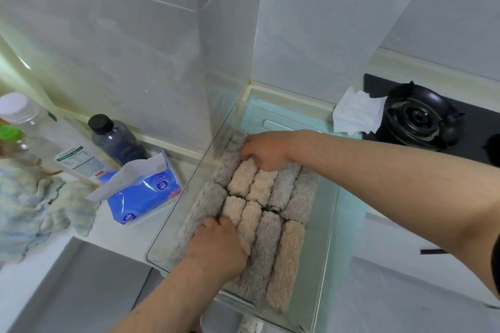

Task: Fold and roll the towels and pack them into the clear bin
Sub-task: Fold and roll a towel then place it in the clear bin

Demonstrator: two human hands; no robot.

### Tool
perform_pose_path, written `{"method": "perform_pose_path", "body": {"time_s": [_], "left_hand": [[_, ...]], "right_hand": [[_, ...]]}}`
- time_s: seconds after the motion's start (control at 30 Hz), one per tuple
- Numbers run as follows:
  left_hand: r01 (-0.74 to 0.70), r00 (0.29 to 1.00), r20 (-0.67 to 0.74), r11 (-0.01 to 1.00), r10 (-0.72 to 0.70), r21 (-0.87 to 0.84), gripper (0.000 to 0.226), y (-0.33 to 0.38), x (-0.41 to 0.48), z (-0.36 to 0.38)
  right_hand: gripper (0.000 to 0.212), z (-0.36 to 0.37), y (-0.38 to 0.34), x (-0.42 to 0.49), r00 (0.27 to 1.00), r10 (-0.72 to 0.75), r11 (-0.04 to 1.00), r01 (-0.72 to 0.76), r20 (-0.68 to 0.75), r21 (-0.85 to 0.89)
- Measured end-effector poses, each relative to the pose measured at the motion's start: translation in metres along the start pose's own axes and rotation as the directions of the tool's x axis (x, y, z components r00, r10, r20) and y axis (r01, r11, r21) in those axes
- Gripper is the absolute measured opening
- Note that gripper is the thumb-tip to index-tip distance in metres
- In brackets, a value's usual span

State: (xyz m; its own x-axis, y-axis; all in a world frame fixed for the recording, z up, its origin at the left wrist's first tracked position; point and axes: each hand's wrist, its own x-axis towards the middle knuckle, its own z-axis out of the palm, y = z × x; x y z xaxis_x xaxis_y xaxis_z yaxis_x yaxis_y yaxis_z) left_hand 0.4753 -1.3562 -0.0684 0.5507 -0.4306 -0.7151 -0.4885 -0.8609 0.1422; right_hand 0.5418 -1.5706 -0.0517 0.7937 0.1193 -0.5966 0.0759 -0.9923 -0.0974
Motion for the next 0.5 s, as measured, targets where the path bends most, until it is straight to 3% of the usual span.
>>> {"method": "perform_pose_path", "body": {"time_s": [0.23, 0.33, 0.4, 0.5], "left_hand": [[-0.034, 0.998, 0.053, 0.999, 0.035, -0.015, 0.076, 0.003, 0.001, -0.004], [-0.145, 0.989, -0.031, 0.989, 0.144, -0.019, 0.053, -0.011, -0.01, -0.018], [-0.269, 0.957, -0.095, 0.961, 0.274, 0.063, 0.035, -0.025, -0.02, -0.029], [-0.491, 0.869, 0.013, 0.857, 0.495, 0.153, 0.025, -0.04, -0.019, -0.042]], "right_hand": [[0.051, 0.001, -0.014, 0.003, 0.995, 0.011, 1.0, -0.012, 0.103, 0.007], [0.049, -0.008, -0.009, -0.016, 0.998, 0.06, 0.965, -0.049, -0.035, 0.259], [0.046, -0.015, 0.001, -0.04, 0.975, 0.188, 0.891, -0.119, -0.118, 0.438], [0.039, -0.015, 0.016, -0.073, 0.935, 0.351, 0.747, -0.31, 0.048, 0.588]]}}
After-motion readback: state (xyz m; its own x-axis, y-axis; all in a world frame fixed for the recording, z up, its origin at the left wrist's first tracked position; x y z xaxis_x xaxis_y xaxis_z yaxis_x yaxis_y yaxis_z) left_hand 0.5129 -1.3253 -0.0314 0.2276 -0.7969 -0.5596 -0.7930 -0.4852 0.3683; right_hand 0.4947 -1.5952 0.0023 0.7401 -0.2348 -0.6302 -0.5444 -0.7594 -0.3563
